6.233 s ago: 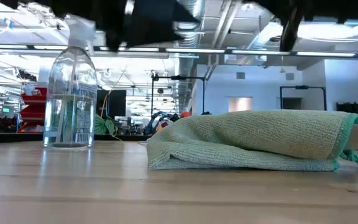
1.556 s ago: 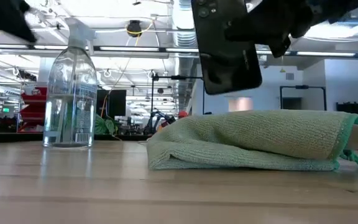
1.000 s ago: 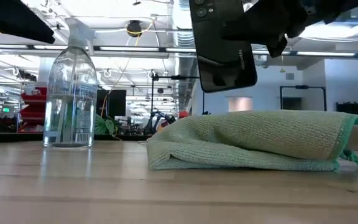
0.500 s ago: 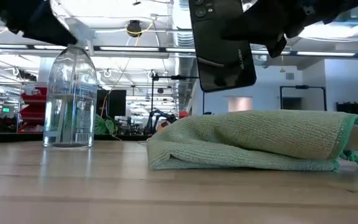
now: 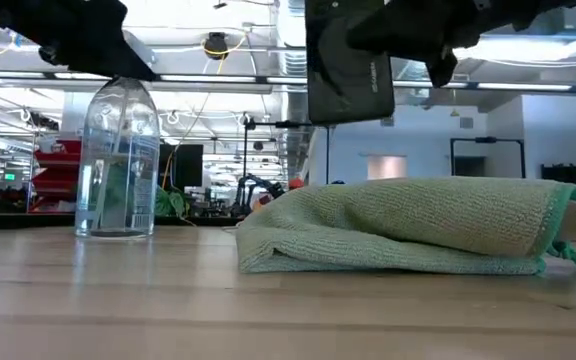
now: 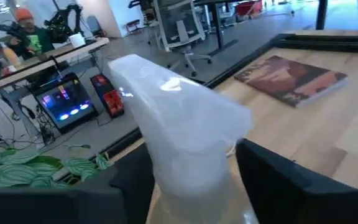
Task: Apply microfiber cloth
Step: Spray the back of the black cellphone with the spray bottle
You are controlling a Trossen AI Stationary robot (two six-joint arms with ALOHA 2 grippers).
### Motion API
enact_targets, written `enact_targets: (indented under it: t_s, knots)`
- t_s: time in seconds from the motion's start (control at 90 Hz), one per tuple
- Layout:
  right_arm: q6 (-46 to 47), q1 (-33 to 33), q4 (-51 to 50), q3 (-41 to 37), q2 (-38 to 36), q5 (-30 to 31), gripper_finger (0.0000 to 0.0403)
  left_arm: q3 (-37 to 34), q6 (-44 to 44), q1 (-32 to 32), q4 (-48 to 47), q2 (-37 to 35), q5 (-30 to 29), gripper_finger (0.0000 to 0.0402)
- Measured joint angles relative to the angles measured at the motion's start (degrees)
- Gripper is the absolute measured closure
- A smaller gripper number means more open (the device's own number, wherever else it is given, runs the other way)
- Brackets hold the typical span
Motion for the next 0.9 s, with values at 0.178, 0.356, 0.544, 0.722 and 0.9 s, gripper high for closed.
enact_targets:
  t_s: [0.178,0.356,0.544,0.722,0.9]
  knots:
    - [0.0,0.2,0.0,0.0,0.0,0.0,0.0389,0.1,0.4,1.0,3.9,0.0,0.2,0.0291]
    - [0.6,2.0,0.1,0.0,-0.2,7.8,0.0390,2.7,8.7,-0.4,10.4,0.0,6.0,0.0291]
    - [6.8,4.7,0.4,0.0,-1.0,16.6,0.0390,6.1,19.4,-4.1,26.1,0.1,19.8,0.0291]
    - [8.4,6.9,0.0,0.0,-1.0,17.8,0.0390,5.0,21.0,-11.3,38.4,1.4,23.2,0.0291]
    - [8.4,7.6,-0.1,0.0,-1.0,17.9,0.0390,4.3,24.5,-16.2,45.9,7.6,20.3,0.0291]
